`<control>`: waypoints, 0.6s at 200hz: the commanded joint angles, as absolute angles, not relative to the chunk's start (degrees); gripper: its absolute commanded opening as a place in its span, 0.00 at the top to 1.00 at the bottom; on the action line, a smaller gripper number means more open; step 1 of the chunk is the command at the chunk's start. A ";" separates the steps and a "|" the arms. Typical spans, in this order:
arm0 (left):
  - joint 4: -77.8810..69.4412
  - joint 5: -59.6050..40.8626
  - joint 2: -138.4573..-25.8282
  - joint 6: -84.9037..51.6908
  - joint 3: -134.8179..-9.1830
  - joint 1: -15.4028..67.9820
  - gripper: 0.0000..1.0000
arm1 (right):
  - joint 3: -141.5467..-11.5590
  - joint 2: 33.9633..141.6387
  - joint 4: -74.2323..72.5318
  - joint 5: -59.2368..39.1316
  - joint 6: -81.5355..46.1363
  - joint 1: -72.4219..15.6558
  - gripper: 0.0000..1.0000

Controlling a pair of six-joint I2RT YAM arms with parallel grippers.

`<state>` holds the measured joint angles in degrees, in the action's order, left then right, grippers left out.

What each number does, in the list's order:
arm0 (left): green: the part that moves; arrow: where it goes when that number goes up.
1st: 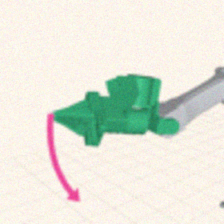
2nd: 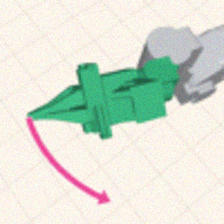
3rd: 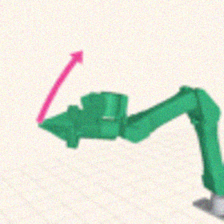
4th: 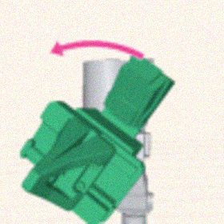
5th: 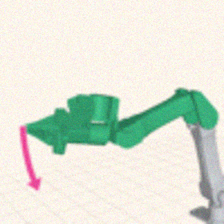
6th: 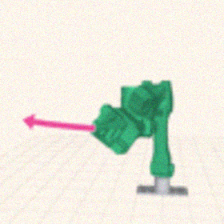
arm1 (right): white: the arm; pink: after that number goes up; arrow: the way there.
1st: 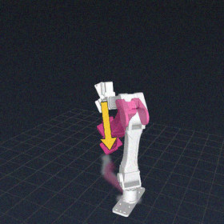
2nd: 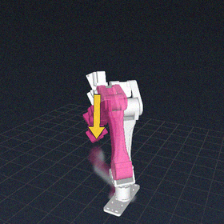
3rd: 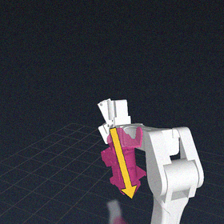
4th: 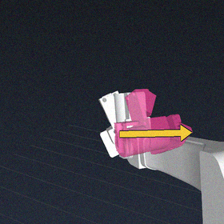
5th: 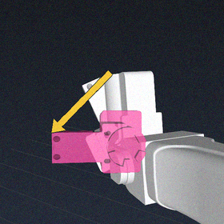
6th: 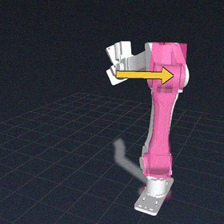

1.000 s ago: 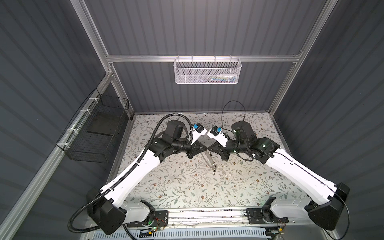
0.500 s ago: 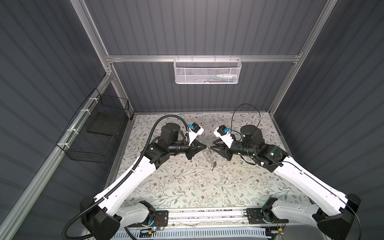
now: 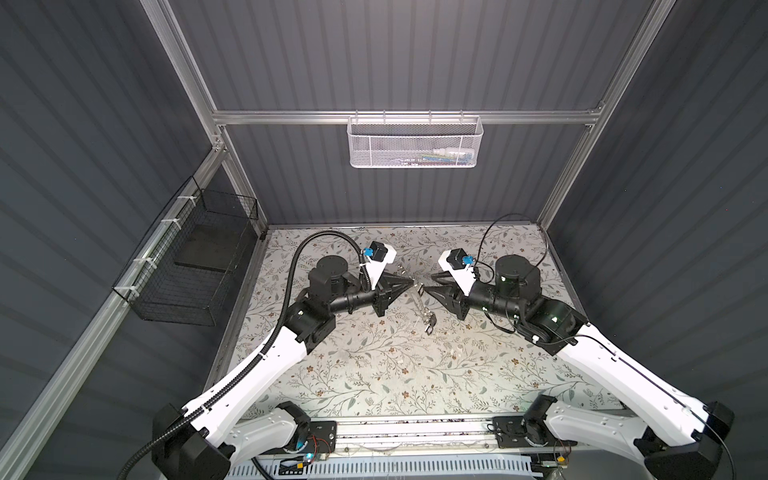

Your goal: Put the keys on the keyring

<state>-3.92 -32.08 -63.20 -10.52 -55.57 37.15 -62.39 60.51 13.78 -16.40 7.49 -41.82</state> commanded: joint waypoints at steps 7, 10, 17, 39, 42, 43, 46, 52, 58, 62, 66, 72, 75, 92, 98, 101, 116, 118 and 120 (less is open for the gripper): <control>-10.56 -31.27 -61.36 -13.52 -54.74 37.27 1.00 | -63.06 60.54 12.53 -15.85 7.34 -42.95 0.63; -10.47 -31.41 -61.31 -13.53 -54.71 37.20 1.00 | -63.06 60.62 12.56 -15.62 7.42 -43.05 0.63; -10.34 -31.62 -61.34 -13.54 -54.84 37.27 1.00 | -63.37 60.92 12.80 -15.11 7.71 -43.36 0.64; -9.57 -32.46 -61.59 -13.54 -55.26 37.24 1.00 | -64.20 61.85 13.09 -14.43 8.19 -43.86 0.67; -9.36 -32.63 -61.66 -13.54 -55.40 37.26 1.00 | -64.29 61.99 13.09 -14.26 8.20 -43.97 0.69; -9.29 -32.71 -61.64 -13.54 -55.47 37.22 1.00 | -64.31 62.02 13.10 -14.21 8.19 -43.96 0.69; -9.09 -32.83 -61.72 -13.54 -55.60 37.26 1.00 | -64.41 62.17 13.04 -13.97 8.21 -44.02 0.70; -8.82 -32.80 -61.74 -13.45 -55.73 37.26 1.00 | -64.64 62.43 13.14 -13.55 8.26 -44.12 0.72; -8.77 -32.95 -61.77 -13.44 -55.78 37.27 1.00 | -64.85 62.69 13.27 -13.36 8.39 -44.12 0.72; -8.71 -32.90 -61.70 -13.38 -55.81 37.27 1.00 | -64.92 62.85 13.27 -13.29 8.41 -44.20 0.72; -8.70 -32.96 -61.65 -13.40 -55.80 37.27 1.00 | -65.03 62.97 13.25 -13.33 8.48 -44.13 0.72; -8.62 -32.87 -61.62 -13.36 -55.88 37.27 1.00 | -65.08 63.10 13.21 -13.35 8.48 -44.21 0.72; -8.55 -32.97 -61.66 -13.43 -55.90 37.22 1.00 | -65.12 63.08 13.26 -13.32 8.38 -44.25 0.72; -8.80 -32.95 -61.61 -13.52 -55.77 37.27 1.00 | -65.00 63.08 12.92 -13.43 8.39 -44.30 0.72; -9.41 -33.06 -61.44 -13.75 -55.47 37.22 1.00 | -65.03 63.18 13.00 -13.55 8.28 -44.39 0.72; -9.71 -33.11 -61.37 -13.91 -55.32 37.25 1.00 | -65.04 63.16 12.94 -13.66 8.19 -44.39 0.71; -11.07 -33.27 -61.34 -14.65 -54.85 37.27 1.00 | -65.08 63.46 13.26 -14.51 7.75 -44.38 0.72; -11.18 -33.23 -61.30 -14.80 -54.84 37.27 1.00 | -65.05 63.46 13.18 -14.61 7.61 -44.38 0.71; -11.32 -33.23 -61.34 -14.82 -54.78 37.27 1.00 | -65.00 63.46 13.18 -14.53 7.44 -44.38 0.71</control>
<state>-7.07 -31.77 -62.85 -13.15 -54.70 37.15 -63.48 63.29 13.37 -14.06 7.99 -43.99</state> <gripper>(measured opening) 0.045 0.285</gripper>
